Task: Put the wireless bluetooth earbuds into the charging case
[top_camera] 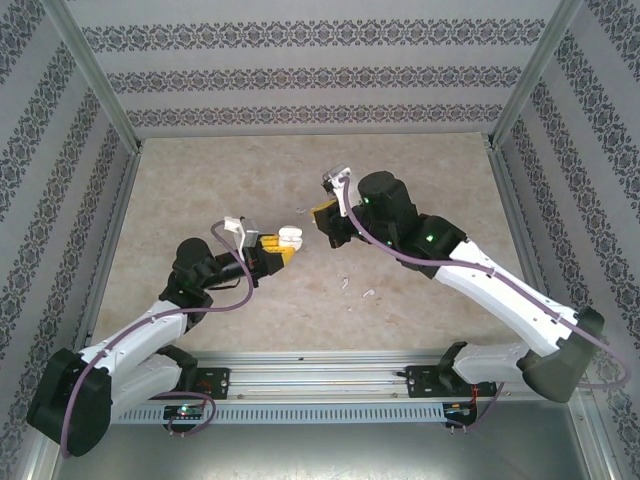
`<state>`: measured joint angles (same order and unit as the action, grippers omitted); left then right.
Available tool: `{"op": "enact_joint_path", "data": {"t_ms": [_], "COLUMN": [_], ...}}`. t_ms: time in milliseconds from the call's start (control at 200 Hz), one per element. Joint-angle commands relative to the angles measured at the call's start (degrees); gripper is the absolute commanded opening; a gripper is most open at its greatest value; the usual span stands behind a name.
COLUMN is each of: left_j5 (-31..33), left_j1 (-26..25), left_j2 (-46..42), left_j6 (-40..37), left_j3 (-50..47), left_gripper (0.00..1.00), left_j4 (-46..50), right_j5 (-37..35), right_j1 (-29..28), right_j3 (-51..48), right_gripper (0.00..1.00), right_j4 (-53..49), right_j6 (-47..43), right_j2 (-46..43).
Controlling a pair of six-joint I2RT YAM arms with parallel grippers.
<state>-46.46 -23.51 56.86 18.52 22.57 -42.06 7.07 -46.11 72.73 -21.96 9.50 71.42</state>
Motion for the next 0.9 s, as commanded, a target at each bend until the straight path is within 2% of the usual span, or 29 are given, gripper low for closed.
{"op": "enact_joint_path", "data": {"t_ms": [0, 305, 894], "left_j5": [-2.1, -4.0, -4.4], "left_j1": [0.3, 0.0, -0.2], "left_j2": [-0.6, -0.6, -1.0], "left_j6": [1.4, 3.9, 5.5], "left_j3": [2.0, 3.1, 3.4], "left_gripper": [0.0, 0.0, 0.0], "left_j4": [-3.3, -4.9, -6.3], "right_j5": [5.7, 8.7, 9.0], "right_j1": [-1.5, -4.8, -5.0], "right_j3": [-1.3, 0.0, -0.2], "right_gripper": [0.05, 0.06, 0.05], "right_j4": [5.8, 5.7, 5.4], "right_j6": [-4.8, -9.5, -11.3], "right_j2": [-1.0, 1.2, 3.8]}}
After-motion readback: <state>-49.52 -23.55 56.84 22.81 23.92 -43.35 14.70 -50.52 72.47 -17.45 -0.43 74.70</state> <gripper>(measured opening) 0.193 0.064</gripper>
